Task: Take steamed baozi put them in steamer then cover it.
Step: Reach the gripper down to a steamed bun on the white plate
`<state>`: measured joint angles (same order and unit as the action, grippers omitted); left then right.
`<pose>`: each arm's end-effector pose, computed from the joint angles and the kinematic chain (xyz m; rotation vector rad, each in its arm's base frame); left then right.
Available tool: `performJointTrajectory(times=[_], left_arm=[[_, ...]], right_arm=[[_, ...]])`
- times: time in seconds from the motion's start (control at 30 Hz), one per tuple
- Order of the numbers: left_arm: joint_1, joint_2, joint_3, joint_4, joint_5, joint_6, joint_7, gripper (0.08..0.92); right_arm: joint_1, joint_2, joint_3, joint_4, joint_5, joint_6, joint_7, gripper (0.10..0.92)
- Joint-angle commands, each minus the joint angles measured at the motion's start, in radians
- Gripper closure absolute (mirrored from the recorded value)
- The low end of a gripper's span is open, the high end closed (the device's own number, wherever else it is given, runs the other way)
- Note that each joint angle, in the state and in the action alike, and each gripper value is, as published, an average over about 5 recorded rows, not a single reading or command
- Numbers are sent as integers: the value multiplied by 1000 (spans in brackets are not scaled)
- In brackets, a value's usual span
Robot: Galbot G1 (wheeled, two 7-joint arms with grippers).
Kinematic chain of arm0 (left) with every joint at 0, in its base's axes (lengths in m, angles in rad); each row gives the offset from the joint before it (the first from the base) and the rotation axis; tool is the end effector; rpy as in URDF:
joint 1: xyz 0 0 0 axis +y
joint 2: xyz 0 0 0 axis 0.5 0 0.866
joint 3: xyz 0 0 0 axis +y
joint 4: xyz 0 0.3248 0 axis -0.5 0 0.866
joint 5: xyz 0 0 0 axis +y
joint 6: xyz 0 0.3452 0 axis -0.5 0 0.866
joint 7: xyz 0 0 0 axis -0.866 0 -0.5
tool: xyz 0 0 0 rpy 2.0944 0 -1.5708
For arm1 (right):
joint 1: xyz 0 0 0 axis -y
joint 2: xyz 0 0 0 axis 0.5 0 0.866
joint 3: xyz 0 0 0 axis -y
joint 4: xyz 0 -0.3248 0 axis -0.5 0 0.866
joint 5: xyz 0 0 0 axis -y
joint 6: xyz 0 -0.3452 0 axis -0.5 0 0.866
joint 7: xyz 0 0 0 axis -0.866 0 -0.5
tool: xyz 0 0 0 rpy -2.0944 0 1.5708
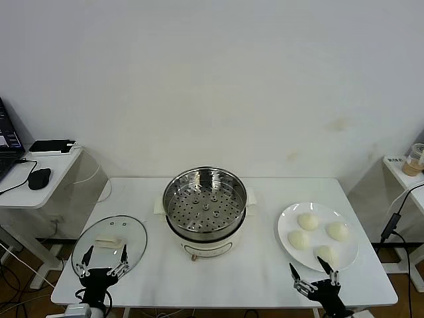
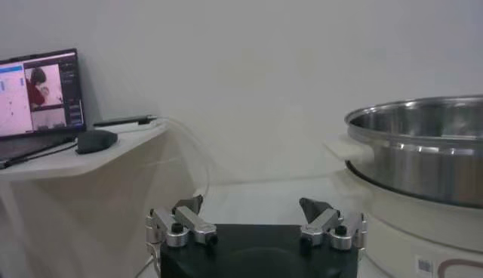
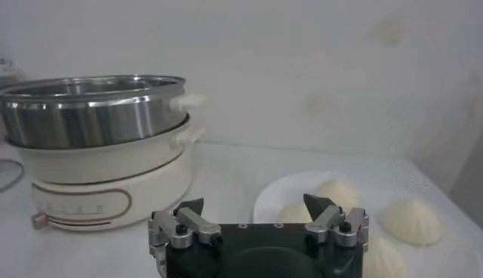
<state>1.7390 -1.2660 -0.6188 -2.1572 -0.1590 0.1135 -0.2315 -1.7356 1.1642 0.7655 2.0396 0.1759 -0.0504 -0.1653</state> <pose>0.1442 0.0662 -0.2745 0.2070 -2.9312 -0.2527 0.1509 -0.1345 -0.2872 0.2364 -2.8645 0.4006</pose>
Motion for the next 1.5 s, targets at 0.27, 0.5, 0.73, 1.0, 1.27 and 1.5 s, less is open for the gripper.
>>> performJointTrajectory(times=[0.27,0.5,0.73,1.0,1.27,1.5], left_arm=[[-23,-13,-43,-50,169,87,141,177],[-33,-38,-55,-58,203,100,148,177],[-33,-49,-65,-88,217,118,152,177],[-42,-47,-79,-83,218,123,147,177],[-51,-42,-93,-78,216,125,153,177],[-48,-28,-104,-78,217,126,157,177]], right_arm=[[432,-415,51,-223,-439,-91,-328,203],[787,-635,-191,-443,-588,-20,-653,203],[1190,-702,-607,-626,-579,64,-902,203],[1503,-614,-1003,-813,-558,116,-1030,203],[1539,-453,-1104,-952,-576,122,-1034,203],[1547,-352,-1129,-1039,-620,119,-1028,203]])
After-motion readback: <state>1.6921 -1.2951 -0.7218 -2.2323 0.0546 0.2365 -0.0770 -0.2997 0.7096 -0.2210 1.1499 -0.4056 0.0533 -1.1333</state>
